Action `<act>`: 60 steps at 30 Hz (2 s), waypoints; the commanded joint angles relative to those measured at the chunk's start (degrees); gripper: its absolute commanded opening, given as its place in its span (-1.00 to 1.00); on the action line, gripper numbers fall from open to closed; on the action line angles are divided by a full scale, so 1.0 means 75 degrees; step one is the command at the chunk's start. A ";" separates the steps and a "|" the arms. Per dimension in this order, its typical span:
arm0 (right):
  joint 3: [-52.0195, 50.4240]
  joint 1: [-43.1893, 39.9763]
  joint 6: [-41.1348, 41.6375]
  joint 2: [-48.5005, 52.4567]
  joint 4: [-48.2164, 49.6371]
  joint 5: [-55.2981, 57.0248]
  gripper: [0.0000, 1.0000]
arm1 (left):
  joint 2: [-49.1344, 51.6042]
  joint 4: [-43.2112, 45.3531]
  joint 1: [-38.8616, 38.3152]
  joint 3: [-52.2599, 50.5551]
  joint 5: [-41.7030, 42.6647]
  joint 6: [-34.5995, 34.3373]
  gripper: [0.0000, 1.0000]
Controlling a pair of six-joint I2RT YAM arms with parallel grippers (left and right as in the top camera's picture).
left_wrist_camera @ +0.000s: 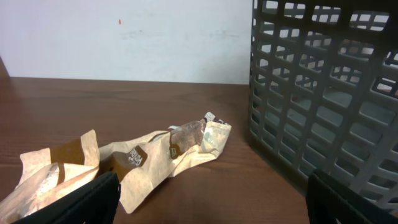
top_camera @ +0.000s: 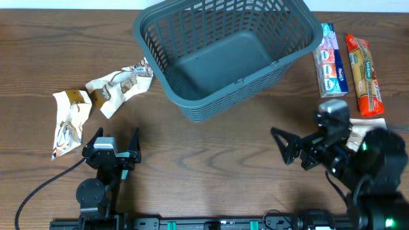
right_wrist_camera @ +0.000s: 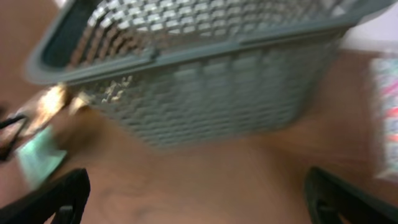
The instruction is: Pack container
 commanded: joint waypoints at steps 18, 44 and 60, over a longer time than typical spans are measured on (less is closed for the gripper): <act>0.2122 -0.0032 0.0131 0.1037 -0.1574 -0.0664 0.98 | 0.0408 -0.2154 -0.0026 0.1784 0.1920 0.0020 0.68; 0.7329 -0.0146 0.0122 0.3899 -0.4532 0.2081 0.98 | 0.5613 -0.6484 -0.0026 0.8594 0.3864 0.0621 0.68; 0.8297 -0.1425 -0.1087 0.6056 -0.4893 0.1833 0.98 | 0.5829 -1.0488 -0.0026 1.1083 0.3220 0.1174 0.68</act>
